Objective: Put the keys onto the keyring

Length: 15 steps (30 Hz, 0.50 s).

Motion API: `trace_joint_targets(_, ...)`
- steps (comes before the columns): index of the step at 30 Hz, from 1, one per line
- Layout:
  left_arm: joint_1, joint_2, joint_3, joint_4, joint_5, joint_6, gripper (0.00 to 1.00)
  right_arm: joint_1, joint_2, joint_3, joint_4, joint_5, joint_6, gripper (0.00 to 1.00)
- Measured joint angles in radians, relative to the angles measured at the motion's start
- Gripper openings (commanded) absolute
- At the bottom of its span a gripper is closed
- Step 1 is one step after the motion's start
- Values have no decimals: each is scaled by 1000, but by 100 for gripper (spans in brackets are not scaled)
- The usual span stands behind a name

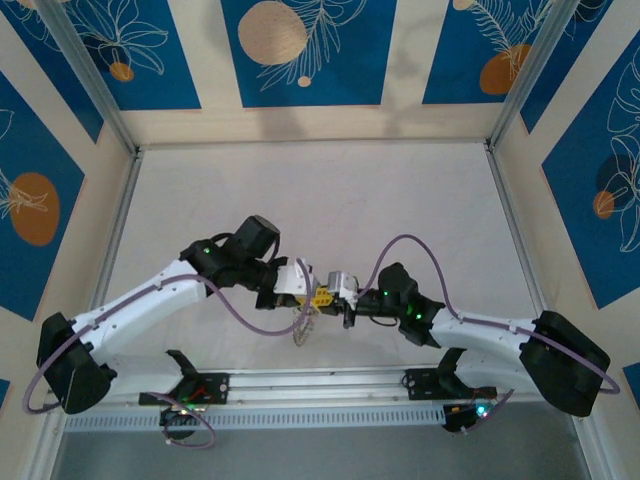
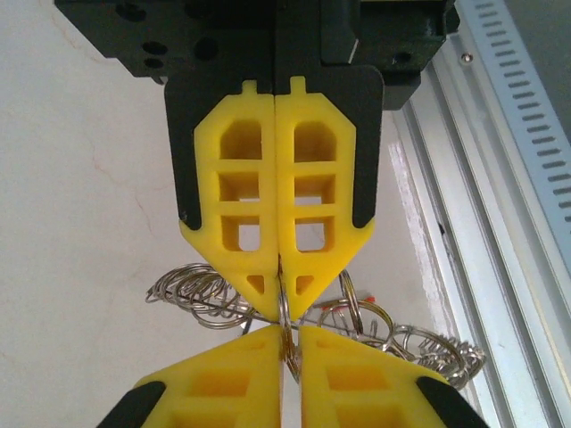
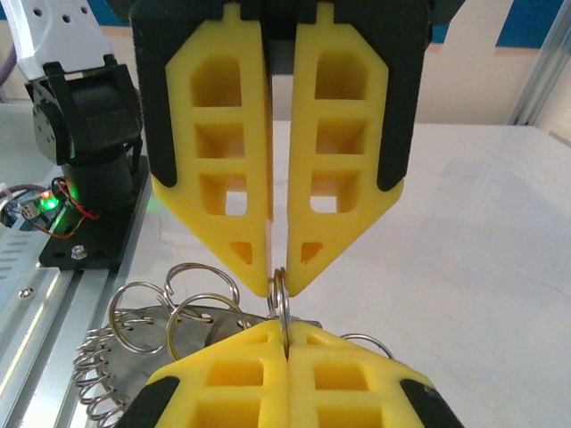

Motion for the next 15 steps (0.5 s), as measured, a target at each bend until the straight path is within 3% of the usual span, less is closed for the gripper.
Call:
trace_joint_targets(9,10,-15,-64,113,48,-44,15,-14,-26,-47,105,-11,37,0)
trace_joint_targets(13,16,-19,-70,132,58,-63,0,-17,-25,-48,117,-17,41,0)
trace_joint_targets(15,21,-21,-69,133,60,-66,0,-18,-25,-48,121,-14,41,8)
